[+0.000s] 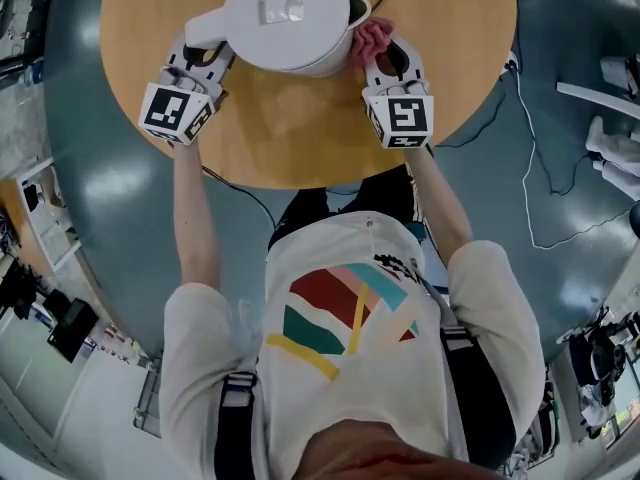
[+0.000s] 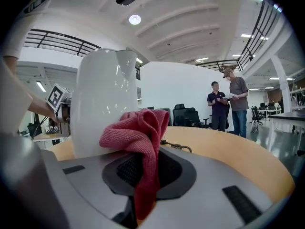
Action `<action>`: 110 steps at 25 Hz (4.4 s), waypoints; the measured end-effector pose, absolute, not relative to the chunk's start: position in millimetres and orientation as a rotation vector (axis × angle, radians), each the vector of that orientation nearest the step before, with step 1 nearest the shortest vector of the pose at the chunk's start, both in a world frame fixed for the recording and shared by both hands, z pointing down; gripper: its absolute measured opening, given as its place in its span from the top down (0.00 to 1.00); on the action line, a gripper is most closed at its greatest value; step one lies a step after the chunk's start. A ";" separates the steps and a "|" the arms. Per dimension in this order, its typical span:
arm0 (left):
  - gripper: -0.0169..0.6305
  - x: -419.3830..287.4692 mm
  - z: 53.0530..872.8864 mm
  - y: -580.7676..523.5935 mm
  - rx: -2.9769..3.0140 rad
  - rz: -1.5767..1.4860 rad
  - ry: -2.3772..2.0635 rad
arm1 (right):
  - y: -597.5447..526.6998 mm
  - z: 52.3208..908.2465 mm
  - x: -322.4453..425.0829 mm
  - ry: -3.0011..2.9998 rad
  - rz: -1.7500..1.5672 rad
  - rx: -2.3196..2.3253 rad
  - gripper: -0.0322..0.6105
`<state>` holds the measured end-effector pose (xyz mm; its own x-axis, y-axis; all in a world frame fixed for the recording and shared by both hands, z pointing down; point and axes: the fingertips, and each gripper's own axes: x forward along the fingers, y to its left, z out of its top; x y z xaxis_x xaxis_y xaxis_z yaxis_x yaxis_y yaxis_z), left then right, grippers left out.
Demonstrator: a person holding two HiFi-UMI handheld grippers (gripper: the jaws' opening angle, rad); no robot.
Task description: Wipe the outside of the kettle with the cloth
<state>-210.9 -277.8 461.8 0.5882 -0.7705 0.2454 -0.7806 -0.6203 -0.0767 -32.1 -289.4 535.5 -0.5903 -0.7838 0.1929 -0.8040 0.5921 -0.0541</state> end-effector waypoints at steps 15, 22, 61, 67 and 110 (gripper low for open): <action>0.76 -226.8 465.6 -259.0 2.367 0.119 -1.894 | -296.6 527.2 -28.0 -2.620 0.219 1.414 0.88; 0.69 -229.7 461.6 -236.5 2.089 -0.076 -1.984 | -280.8 515.9 -30.1 -2.616 0.235 1.459 0.88; 0.39 -219.6 421.4 -184.4 2.670 0.236 -1.562 | -210.4 471.6 -3.8 -2.555 0.087 1.242 0.88; 0.58 -228.3 423.6 -182.2 2.741 0.243 -1.335 | -190.9 466.3 -4.4 -2.534 0.084 1.293 0.88; 0.68 -40.5 392.4 -115.2 2.900 0.050 -1.145 | -106.2 458.2 113.7 -2.377 0.212 1.672 0.88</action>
